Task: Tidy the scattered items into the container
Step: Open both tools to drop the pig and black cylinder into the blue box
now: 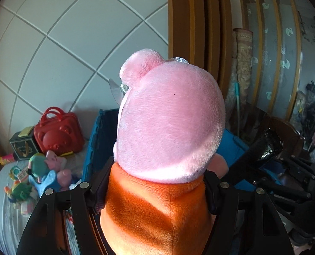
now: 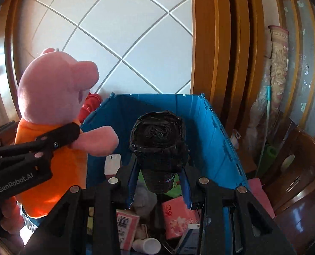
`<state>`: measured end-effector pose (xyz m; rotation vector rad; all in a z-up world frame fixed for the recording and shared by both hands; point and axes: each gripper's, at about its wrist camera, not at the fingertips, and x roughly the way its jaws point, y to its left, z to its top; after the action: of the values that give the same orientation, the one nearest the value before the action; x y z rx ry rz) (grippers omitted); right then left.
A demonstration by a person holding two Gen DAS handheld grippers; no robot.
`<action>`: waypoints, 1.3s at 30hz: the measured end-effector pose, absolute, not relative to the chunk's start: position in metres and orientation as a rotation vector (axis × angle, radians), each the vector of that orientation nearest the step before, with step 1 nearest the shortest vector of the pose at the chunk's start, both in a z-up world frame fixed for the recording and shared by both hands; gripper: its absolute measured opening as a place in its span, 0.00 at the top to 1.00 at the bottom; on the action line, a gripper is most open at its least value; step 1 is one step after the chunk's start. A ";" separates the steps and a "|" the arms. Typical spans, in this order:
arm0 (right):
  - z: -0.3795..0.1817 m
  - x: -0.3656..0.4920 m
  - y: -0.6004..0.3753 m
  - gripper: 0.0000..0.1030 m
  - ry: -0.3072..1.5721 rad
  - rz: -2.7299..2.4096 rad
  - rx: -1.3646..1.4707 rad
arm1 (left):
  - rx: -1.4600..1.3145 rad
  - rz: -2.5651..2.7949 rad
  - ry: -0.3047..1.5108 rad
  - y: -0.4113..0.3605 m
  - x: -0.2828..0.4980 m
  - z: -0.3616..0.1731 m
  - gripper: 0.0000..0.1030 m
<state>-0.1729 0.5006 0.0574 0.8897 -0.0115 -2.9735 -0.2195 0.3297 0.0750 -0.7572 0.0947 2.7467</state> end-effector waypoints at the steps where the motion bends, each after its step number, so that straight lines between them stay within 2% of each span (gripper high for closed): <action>1: 0.051 -0.173 0.507 0.67 -0.026 -2.961 0.908 | -0.779 2.747 0.100 0.333 -0.220 0.069 0.32; 11: 0.007 -0.178 0.532 0.67 -0.065 -2.868 1.076 | -1.001 2.737 0.154 0.370 -0.222 0.013 0.28; 13: 0.005 -0.176 0.532 0.67 -0.070 -2.864 1.083 | -1.045 2.733 0.165 0.378 -0.222 0.002 0.23; 18: 0.005 -0.174 0.536 0.67 -0.066 -2.856 1.088 | -1.039 2.744 0.164 0.376 -0.216 0.002 0.17; 24: 0.004 -0.178 0.540 0.65 -0.047 -2.853 1.120 | -1.029 2.749 0.176 0.372 -0.202 -0.001 0.16; 26: 0.005 -0.178 0.543 0.52 -0.054 -2.863 1.114 | -1.024 2.753 0.183 0.371 -0.198 -0.001 0.15; 27: 0.006 -0.178 0.545 0.34 -0.057 -2.868 1.111 | -1.024 2.755 0.184 0.371 -0.196 -0.002 0.15; 28: 0.006 -0.177 0.546 0.24 -0.051 -2.874 1.108 | -1.025 2.754 0.183 0.371 -0.195 -0.002 0.15; 33: 0.007 -0.170 0.548 0.23 -0.068 -2.882 1.102 | -1.023 2.757 0.174 0.368 -0.189 -0.002 0.15; 39: 0.010 -0.156 0.554 0.15 -0.115 -2.898 1.078 | -1.014 2.755 0.173 0.364 -0.179 -0.002 0.15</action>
<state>-0.1561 0.5540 0.0097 1.0777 -0.1148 -2.8981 -0.1790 0.3640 -0.0016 -1.0140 0.1727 2.7554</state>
